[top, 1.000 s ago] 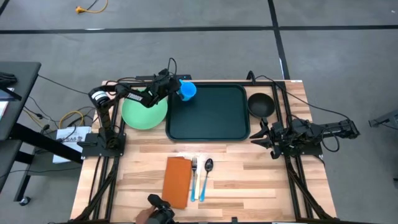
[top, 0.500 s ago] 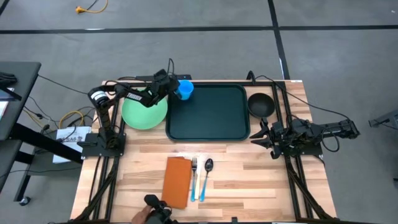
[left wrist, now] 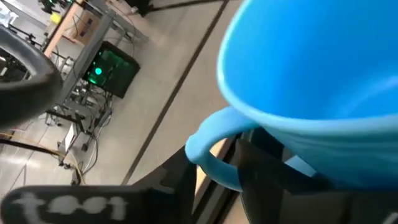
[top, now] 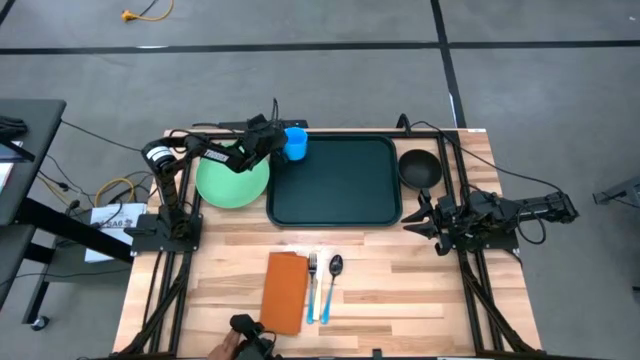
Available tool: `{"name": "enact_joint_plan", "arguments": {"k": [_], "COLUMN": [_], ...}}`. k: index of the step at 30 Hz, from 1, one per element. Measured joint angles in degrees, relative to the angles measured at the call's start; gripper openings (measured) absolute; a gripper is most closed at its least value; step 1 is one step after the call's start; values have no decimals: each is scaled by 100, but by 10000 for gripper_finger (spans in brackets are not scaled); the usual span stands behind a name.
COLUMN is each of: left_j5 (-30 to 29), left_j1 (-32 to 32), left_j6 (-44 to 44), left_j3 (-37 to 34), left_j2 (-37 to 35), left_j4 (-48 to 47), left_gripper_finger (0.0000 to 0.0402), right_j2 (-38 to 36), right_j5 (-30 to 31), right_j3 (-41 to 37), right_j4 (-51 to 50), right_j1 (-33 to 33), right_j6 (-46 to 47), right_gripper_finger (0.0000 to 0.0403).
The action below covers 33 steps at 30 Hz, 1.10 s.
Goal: Set up tray
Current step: Put the blue mug on the black serving tray
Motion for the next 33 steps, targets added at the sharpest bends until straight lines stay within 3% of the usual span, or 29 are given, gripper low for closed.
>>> {"name": "enact_joint_plan", "arguments": {"k": [6,14,33], "left_j5": [-291,-767,-901], "left_j1": [-13,-174,-249], "left_j6": [3,320,679], "left_j3": [-2,-2,9], "left_j2": [-5,-15,-22], "left_j4": [-165,-221,-310], "left_gripper_finger": [132,133,133], "right_j2": [2,0,1], "right_j5": [-1,-2,-2], "right_j3": [0,0,0], "right_j4": [0,1,0], "right_j1": [0,0,0], "right_j6": [-2,-2,-2], "right_gripper_finger": [82,82,82]}}
